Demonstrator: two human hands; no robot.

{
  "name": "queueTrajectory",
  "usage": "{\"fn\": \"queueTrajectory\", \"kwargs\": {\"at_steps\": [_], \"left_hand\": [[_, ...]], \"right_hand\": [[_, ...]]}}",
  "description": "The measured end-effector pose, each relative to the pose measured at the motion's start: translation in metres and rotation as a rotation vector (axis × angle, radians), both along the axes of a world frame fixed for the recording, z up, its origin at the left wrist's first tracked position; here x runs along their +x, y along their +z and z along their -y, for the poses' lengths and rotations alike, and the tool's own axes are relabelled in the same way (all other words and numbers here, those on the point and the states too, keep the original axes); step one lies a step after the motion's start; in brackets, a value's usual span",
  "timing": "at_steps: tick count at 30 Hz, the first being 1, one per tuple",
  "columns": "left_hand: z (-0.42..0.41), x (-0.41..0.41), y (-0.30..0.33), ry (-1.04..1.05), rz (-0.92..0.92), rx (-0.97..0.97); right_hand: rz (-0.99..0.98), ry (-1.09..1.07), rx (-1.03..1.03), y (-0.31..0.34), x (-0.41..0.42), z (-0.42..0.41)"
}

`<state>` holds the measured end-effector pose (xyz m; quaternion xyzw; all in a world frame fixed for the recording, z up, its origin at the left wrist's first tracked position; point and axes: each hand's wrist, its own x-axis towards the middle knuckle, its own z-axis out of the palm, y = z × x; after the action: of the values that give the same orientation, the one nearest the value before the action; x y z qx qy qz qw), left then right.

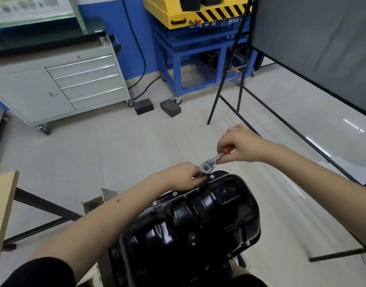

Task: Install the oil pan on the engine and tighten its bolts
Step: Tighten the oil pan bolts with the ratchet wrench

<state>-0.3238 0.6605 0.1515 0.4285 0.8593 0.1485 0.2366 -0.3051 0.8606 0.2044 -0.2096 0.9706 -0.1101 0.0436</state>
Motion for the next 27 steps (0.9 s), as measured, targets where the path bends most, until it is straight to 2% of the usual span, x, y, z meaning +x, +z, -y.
{"fn": "queueTrajectory", "kwargs": {"at_steps": [6, 12, 15, 22, 27], "left_hand": [[0.004, 0.002, 0.001, 0.024, 0.052, 0.022], [0.002, 0.0, 0.002, 0.016, 0.062, 0.014], [0.002, -0.001, 0.003, -0.012, 0.046, 0.015], [0.004, 0.001, 0.001, 0.0, 0.067, 0.065], [0.002, 0.001, 0.001, 0.075, 0.078, 0.086]], "right_hand": [[-0.075, 0.101, 0.019, 0.002, -0.023, 0.009], [-0.143, 0.021, 0.272, -0.012, 0.004, -0.007], [-0.076, -0.024, 0.357, -0.008, 0.008, 0.0], [0.056, -0.326, 0.249, -0.015, 0.033, 0.006], [0.038, -0.329, 0.135, -0.006, 0.025, 0.007]]}}
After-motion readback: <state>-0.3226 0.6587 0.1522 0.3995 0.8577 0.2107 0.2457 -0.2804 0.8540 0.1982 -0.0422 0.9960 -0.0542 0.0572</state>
